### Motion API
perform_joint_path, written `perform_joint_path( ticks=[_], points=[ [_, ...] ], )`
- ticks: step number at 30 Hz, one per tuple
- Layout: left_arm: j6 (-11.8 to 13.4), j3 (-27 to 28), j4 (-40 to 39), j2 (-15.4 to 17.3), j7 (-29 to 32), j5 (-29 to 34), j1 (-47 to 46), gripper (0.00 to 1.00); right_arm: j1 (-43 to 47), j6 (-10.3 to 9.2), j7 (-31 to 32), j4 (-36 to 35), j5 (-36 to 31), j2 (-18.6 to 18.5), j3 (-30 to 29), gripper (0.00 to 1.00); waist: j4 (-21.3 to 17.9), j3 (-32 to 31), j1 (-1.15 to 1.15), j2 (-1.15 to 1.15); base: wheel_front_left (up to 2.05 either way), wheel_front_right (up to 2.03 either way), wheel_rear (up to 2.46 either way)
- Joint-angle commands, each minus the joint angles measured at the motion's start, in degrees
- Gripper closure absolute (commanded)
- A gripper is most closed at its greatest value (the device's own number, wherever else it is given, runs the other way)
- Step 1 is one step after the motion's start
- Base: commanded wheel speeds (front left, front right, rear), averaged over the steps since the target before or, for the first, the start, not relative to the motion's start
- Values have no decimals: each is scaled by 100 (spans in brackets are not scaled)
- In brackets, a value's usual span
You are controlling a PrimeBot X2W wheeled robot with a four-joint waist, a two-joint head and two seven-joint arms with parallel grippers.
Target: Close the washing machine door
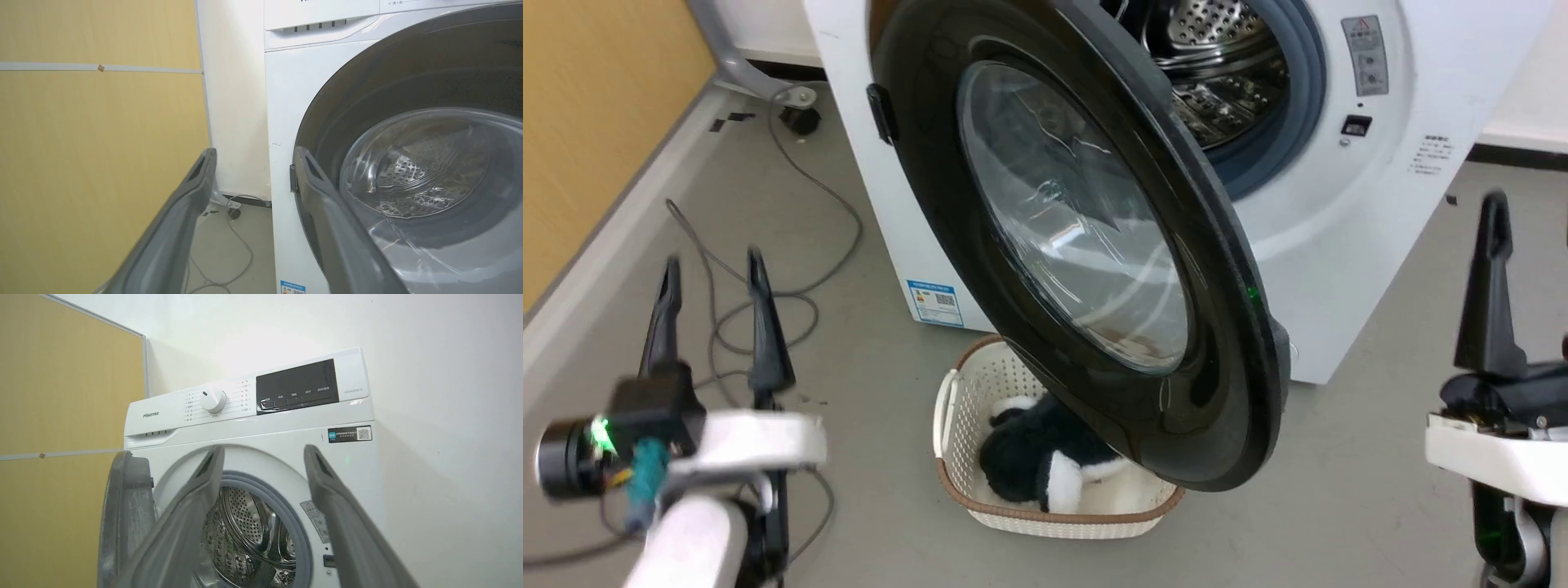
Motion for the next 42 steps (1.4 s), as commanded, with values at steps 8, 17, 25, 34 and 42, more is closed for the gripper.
perform_joint_path(
  ticks=[8,17,25,34,42],
  points=[
    [249,230,-278,-261,-24,684,908,0,-245,5,-23,-648,-50,-10,1045,100,206,-161,0,0,0,0,0],
    [14,338,-292,-539,-25,964,1396,0,-214,5,-23,-138,8,-924,2889,100,267,-161,0,0,0,0,0],
    [-248,447,-198,-846,-25,1105,1369,0,102,5,-23,1014,-12,-1484,3480,100,218,-61,0,0,0,0,0],
    [-492,555,-190,-1095,-25,1345,1221,0,316,5,-23,1770,20,-1574,2770,100,52,176,0,0,0,0,0],
    [-697,580,-132,-1331,-25,1478,1019,0,-35,5,-23,2353,100,-1325,1772,100,40,489,0,0,0,0,0]
  ],
)
